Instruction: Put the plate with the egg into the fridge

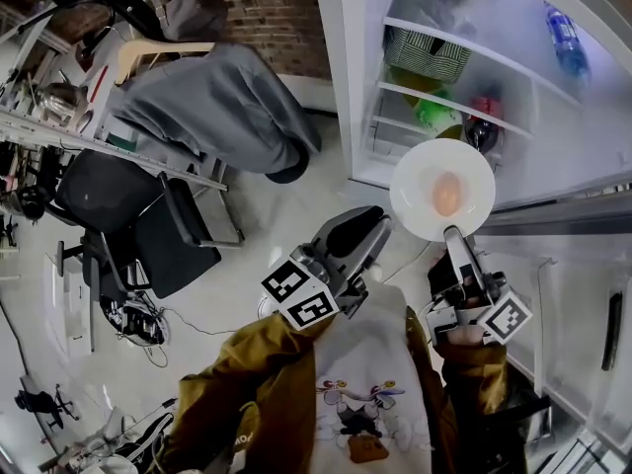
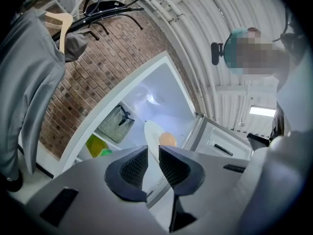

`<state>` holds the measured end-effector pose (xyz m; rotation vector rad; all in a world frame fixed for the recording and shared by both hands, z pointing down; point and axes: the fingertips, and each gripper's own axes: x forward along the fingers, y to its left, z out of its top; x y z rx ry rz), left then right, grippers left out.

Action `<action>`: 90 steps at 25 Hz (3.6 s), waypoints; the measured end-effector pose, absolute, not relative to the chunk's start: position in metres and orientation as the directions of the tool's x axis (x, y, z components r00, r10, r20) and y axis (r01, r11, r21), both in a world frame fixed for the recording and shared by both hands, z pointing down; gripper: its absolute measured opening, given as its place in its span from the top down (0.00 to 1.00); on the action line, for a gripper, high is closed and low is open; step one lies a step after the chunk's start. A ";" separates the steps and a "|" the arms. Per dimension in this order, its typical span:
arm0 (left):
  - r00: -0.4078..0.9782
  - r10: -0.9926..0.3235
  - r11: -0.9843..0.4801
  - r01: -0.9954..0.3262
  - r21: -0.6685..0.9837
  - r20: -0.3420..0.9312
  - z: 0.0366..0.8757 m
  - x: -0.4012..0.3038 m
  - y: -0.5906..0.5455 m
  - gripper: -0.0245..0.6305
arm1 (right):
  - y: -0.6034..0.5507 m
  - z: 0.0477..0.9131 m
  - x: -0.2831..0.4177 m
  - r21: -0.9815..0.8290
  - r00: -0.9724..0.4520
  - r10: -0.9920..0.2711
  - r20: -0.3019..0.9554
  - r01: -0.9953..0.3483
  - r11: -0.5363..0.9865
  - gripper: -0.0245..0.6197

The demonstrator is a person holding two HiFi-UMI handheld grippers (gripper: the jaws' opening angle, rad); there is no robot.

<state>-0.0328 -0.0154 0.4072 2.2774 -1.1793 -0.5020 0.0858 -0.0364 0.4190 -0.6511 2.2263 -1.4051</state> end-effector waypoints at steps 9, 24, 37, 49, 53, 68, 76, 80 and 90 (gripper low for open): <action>0.571 -0.820 -0.499 -0.683 0.533 -0.038 0.407 -0.022 -0.029 0.95 | -0.050 0.415 0.093 -0.918 -0.753 -0.653 -0.077 -0.203 0.342 0.94; 0.644 -0.765 -0.561 -0.670 0.485 0.006 0.401 -0.005 -0.055 0.95 | -0.098 0.387 0.109 -0.926 -0.662 -0.747 -0.059 -0.243 0.289 0.94; 0.608 -0.793 -0.545 -0.735 0.403 0.036 0.381 0.001 -0.104 0.95 | -0.149 0.365 0.114 -0.921 -0.606 -0.792 -0.073 -0.264 0.287 0.94; 0.593 -0.805 -0.548 -0.758 0.354 0.024 0.356 0.019 -0.154 0.95 | -0.211 0.345 0.114 -0.946 -0.562 -0.823 -0.078 -0.219 0.239 0.94; 0.590 -0.807 -0.547 -0.760 0.352 0.019 0.352 0.025 -0.168 0.95 | -0.231 0.343 0.118 -0.956 -0.543 -0.837 -0.069 -0.205 0.211 0.94; 0.587 -0.808 -0.541 -0.770 0.337 0.043 0.343 0.042 -0.212 0.95 | -0.288 0.323 0.128 -0.947 -0.490 -0.871 0.028 -0.291 0.134 0.94; 0.584 -0.810 -0.538 -0.775 0.331 0.053 0.343 0.041 -0.221 0.95 | -0.311 0.324 0.132 -0.919 -0.469 -0.876 0.111 -0.384 0.089 0.94; 0.575 -0.816 -0.530 -0.783 0.326 0.055 0.341 0.034 -0.226 0.95 | -0.322 0.323 0.129 -0.914 -0.470 -0.873 0.130 -0.399 0.079 0.94; 0.578 -0.813 -0.541 -0.795 0.275 0.072 0.336 0.034 -0.244 0.95 | -0.332 0.328 0.127 -0.917 -0.453 -0.877 0.157 -0.396 0.041 0.94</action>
